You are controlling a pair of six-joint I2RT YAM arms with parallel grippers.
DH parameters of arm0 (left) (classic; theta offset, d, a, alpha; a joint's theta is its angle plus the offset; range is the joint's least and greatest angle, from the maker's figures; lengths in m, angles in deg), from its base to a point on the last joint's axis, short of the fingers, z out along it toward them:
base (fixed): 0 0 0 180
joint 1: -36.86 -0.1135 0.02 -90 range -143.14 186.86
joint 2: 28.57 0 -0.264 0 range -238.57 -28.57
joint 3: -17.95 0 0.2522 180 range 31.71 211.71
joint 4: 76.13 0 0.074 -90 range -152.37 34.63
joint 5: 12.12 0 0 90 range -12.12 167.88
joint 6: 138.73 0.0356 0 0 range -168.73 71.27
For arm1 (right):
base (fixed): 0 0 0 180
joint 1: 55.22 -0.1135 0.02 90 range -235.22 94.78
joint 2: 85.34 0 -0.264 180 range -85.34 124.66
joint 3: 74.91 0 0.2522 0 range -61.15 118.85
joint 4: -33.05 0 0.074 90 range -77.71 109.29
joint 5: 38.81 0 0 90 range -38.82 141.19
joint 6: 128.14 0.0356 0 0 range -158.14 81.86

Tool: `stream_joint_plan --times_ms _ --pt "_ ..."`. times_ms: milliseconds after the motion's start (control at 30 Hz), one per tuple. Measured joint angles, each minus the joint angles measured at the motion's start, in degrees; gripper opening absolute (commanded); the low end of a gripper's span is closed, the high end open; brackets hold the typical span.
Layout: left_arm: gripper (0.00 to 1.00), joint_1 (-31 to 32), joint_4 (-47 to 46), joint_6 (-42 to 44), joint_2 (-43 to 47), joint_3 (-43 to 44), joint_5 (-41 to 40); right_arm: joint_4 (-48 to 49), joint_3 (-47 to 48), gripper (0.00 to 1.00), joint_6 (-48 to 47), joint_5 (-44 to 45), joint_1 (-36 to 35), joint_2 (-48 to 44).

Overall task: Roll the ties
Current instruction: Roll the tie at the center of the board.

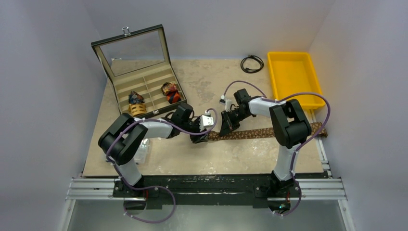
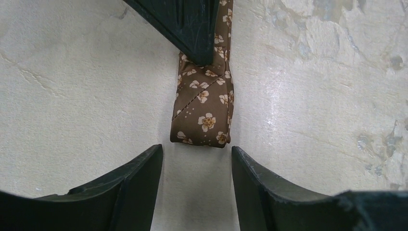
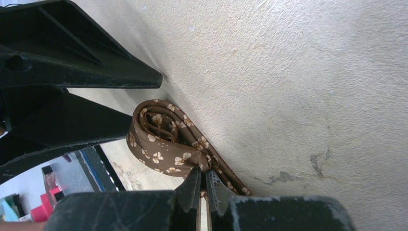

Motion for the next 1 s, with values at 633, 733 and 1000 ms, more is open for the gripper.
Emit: stream_joint_plan --times_ms 633,733,1000 --pt "0.39 7.3 -5.2 -6.7 -1.3 6.6 -2.0 0.3 -0.1 0.00 0.1 -0.1 0.0 0.0" --pt "0.39 8.4 -6.0 -7.0 -4.0 7.8 -2.8 0.3 -0.1 0.00 0.1 -0.1 0.0 0.0" --pt "0.38 8.6 -7.3 -7.3 -5.6 7.0 -3.6 0.8 -0.1 0.00 0.7 -0.1 0.2 0.0"
